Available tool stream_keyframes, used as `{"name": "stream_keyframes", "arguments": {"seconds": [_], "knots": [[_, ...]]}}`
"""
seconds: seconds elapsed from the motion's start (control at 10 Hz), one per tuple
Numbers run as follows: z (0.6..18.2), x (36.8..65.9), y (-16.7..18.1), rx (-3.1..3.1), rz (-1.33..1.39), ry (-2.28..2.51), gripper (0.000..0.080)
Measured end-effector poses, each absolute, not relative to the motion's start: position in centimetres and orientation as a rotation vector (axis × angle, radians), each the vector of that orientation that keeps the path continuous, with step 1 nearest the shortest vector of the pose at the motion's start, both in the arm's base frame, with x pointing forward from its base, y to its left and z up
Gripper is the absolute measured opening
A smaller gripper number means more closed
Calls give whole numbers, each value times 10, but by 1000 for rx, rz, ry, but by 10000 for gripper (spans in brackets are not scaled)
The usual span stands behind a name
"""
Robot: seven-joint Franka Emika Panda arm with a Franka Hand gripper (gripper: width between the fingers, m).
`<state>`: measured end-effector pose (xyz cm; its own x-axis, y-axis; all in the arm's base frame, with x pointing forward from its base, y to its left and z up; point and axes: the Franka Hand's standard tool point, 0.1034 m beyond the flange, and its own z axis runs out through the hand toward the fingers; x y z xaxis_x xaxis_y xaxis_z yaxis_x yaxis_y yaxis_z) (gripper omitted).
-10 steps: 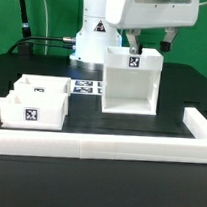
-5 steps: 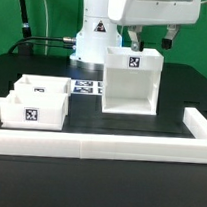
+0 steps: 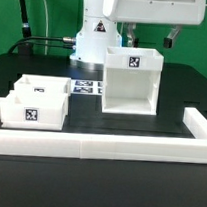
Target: Assemble drawer
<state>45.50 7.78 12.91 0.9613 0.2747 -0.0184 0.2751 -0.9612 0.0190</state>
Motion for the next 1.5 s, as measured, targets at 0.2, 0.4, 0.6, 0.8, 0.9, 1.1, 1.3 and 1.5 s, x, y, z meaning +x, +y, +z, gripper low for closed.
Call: {"name": "stream_keyframes", "arguments": {"seconds": [0.2,0.4,0.6,0.8,0.9,1.1,1.3,1.5], "knots": [[121,443,83,3111,-44,250,649],[107,426,88,3121,-50,173,649],[103,422,96,3121,-67,127,649],[101,422,100,3120,-74,138,649],[102,423,100,3121,-73,139,649],[102,423,100,3121,-73,141,368],[102,423,100,3121,-74,141,184],[102,423,100,3121,-71,142,58]]}}
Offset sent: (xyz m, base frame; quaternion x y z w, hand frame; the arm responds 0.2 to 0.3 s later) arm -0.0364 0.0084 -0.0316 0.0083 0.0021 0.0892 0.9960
